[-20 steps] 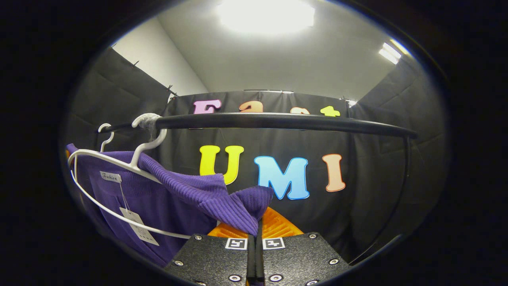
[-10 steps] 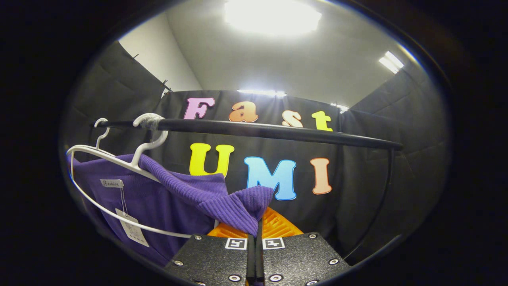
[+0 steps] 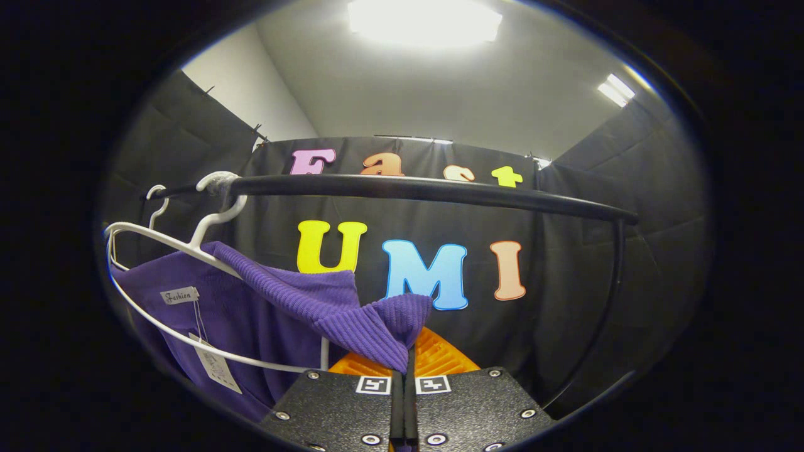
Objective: Grasp the clothes on the hanger with both hands and then place them into the laundry hamper below.
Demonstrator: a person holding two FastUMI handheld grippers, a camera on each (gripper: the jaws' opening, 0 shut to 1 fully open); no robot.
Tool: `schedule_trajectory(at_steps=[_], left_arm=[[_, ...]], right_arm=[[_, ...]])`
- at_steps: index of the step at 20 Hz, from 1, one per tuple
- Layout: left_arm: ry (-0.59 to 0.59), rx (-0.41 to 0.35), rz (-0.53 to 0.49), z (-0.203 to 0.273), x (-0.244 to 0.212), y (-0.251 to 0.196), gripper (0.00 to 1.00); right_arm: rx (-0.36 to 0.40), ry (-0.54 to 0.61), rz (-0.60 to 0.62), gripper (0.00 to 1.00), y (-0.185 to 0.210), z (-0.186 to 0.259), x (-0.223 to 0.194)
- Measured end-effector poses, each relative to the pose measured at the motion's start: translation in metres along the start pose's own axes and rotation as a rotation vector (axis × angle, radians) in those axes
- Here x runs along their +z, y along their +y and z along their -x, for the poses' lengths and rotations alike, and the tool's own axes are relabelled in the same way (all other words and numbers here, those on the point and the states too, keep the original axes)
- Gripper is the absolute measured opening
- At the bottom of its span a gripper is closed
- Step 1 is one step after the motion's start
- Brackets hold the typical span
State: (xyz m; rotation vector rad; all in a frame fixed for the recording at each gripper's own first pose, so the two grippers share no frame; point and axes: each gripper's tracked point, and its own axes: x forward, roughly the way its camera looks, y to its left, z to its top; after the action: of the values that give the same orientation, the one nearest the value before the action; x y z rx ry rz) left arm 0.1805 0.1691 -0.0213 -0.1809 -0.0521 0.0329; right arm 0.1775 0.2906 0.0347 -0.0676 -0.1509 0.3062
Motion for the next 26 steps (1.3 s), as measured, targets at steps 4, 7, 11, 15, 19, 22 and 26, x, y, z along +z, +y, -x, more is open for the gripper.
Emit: schedule_trajectory(at_steps=[4, 7, 11, 15, 19, 22, 26], left_arm=[[0.013, 0.005, -0.016, -0.002, -0.01, -0.023, 0.02], [0.019, 0.02, -0.022, -0.004, -0.014, -0.038, 0.02], [0.009, 0.067, -0.028, -0.019, -0.015, -0.055, 0.07], [-0.022, 0.097, -0.012, -0.029, -0.011, -0.07, 0.02], [-0.027, 0.109, -0.016, -0.039, -0.018, -0.09, 0.02], [-0.023, 0.11, -0.018, -0.05, -0.025, -0.114, 0.02], [-0.003, 0.119, -0.024, -0.061, -0.039, -0.14, 0.02]], right_arm=[[0.0, 0.018, -0.008, 0.0, -0.017, -0.007, -0.012], [0.013, 0.012, -0.001, 0.0, -0.021, -0.004, -0.015], [0.036, 0.005, 0.005, 0.0, -0.03, -0.004, -0.022], [0.048, -0.002, 0.017, 0.0, -0.045, -0.013, -0.026], [0.036, 0.006, 0.005, 0.0, -0.073, -0.021, -0.034], [0.016, 0.023, -0.007, 0.0, -0.092, -0.024, -0.045], [0.009, 0.086, -0.044, 0.0, -0.114, -0.02, -0.08]])
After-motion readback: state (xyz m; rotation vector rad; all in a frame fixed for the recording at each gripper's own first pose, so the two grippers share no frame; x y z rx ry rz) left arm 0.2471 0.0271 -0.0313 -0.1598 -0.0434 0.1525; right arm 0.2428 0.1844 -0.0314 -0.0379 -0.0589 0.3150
